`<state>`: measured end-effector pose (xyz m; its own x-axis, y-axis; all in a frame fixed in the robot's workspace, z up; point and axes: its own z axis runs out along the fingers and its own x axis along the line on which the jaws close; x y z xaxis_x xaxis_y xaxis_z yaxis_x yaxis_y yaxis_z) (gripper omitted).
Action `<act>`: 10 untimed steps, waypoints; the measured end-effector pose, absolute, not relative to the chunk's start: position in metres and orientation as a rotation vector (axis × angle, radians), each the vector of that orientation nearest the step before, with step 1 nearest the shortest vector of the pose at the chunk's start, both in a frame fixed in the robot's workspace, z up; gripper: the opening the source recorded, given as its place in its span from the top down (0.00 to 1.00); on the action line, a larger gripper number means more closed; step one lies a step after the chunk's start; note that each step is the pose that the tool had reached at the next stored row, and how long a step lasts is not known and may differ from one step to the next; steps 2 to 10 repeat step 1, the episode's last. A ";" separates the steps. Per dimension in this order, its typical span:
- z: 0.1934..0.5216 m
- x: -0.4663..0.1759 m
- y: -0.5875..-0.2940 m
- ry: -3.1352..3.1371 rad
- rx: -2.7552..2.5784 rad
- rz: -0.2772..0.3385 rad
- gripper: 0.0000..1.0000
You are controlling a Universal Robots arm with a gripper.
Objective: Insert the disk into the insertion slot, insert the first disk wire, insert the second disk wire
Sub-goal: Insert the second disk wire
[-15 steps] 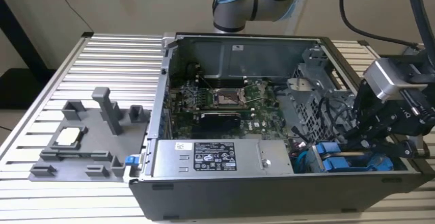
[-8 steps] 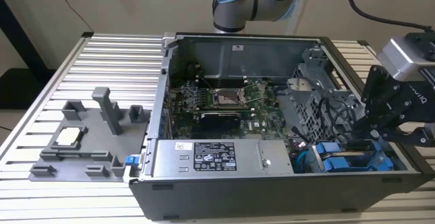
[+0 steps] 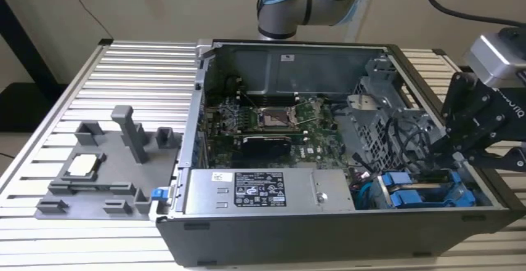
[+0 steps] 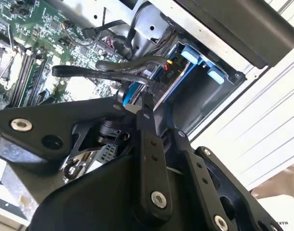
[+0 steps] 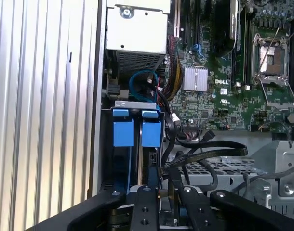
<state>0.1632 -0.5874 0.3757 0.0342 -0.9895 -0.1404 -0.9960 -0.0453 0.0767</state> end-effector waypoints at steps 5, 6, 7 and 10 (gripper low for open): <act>0.376 0.163 -0.587 2.141 -2.228 0.240 0.76; 0.376 0.163 -0.587 2.141 -2.228 0.240 0.76; 0.376 0.163 -0.587 2.141 -2.228 0.240 0.76; 0.376 0.163 -0.587 2.141 -2.228 0.240 0.76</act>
